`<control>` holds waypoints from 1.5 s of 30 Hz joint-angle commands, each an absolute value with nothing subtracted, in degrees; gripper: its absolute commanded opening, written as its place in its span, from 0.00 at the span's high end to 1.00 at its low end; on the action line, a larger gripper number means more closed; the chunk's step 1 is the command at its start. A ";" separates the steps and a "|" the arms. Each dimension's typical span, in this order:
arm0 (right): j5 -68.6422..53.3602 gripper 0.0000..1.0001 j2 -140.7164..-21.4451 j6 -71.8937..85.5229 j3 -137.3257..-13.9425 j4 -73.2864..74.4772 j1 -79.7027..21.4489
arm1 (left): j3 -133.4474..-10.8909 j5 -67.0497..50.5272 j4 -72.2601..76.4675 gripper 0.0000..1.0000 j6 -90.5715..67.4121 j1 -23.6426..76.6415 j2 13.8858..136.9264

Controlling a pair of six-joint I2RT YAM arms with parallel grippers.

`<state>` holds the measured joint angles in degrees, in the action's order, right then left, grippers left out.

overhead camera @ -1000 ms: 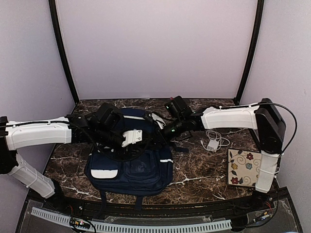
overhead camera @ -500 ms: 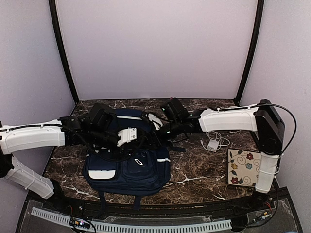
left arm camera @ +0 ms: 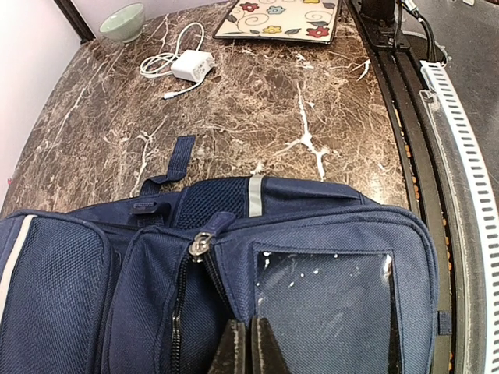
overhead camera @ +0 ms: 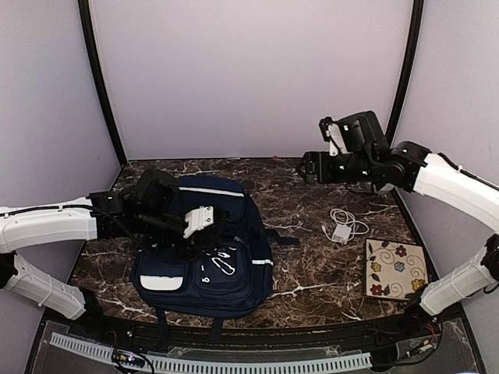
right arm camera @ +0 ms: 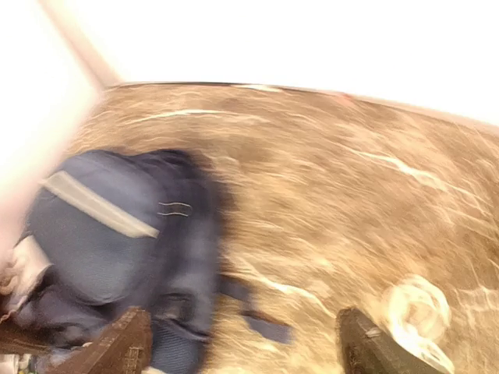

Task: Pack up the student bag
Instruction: Pick up the lower front pocket of the student bag, then pick up the charger from the center of the board.

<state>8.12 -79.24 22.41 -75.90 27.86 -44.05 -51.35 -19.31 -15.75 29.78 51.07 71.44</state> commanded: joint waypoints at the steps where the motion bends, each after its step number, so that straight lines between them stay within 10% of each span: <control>1: 33.56 0.07 -79.60 38.46 -62.99 40.50 -38.48 | -51.04 -24.76 -15.37 1.00 29.38 52.16 69.78; 22: 15.93 0.15 -96.82 40.40 -56.50 21.71 -27.60 | -49.55 -24.26 -14.52 1.00 30.24 52.03 69.91; 38: 13.27 0.83 -99.50 32.91 -58.58 24.56 -27.74 | -50.00 -24.26 -15.74 1.00 29.38 51.96 68.67; 45: -8.85 0.91 -88.18 25.02 -64.95 14.60 -37.38 | -49.82 -26.80 -14.53 1.00 28.56 51.74 68.86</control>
